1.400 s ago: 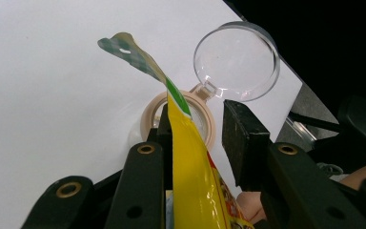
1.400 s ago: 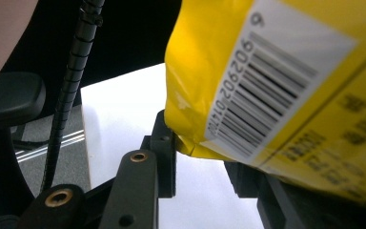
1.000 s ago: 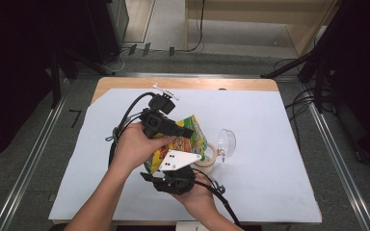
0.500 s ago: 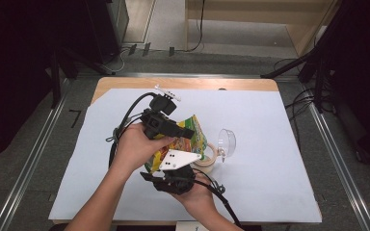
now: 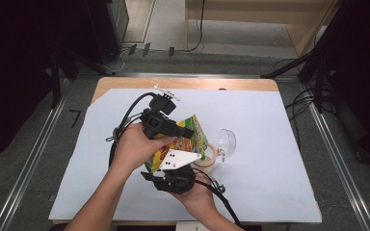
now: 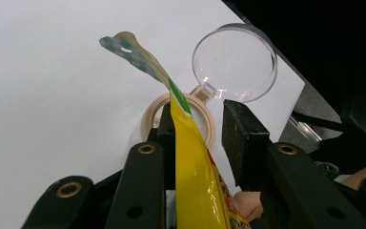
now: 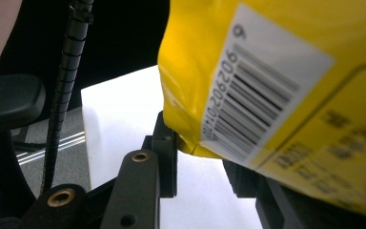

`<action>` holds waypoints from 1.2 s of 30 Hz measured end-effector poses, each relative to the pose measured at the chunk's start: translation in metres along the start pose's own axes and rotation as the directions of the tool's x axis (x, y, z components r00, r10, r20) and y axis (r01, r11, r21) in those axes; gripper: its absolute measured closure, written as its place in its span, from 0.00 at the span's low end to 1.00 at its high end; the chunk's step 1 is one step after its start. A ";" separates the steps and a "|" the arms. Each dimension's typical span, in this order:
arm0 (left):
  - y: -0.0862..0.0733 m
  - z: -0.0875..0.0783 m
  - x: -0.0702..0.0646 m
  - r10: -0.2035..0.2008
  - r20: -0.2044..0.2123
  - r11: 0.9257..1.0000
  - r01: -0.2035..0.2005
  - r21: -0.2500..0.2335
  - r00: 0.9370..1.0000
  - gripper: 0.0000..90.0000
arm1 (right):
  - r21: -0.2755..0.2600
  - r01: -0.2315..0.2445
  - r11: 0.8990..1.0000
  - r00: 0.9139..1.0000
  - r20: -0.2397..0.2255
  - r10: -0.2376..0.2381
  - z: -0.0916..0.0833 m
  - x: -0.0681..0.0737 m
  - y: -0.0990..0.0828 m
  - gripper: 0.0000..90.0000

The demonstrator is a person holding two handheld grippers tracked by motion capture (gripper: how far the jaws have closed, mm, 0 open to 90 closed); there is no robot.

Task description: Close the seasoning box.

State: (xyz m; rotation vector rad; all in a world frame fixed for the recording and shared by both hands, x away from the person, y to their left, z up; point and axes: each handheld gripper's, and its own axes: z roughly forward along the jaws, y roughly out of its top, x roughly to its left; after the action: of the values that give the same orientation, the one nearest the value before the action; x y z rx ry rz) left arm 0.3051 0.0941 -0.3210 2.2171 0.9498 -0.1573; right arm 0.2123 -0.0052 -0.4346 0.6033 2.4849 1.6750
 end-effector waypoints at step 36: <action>0.000 0.003 0.006 -0.030 0.001 1.000 0.030 0.008 1.000 0.78 | 0.017 0.002 1.000 1.000 -0.004 -0.002 -0.003 0.001 0.003 0.78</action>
State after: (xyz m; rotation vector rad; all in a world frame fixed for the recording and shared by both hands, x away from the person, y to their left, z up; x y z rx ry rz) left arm 0.3104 0.0958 -0.3255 2.2105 0.9836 -0.1760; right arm 0.2112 -0.0061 -0.4308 0.5994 2.5038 1.6575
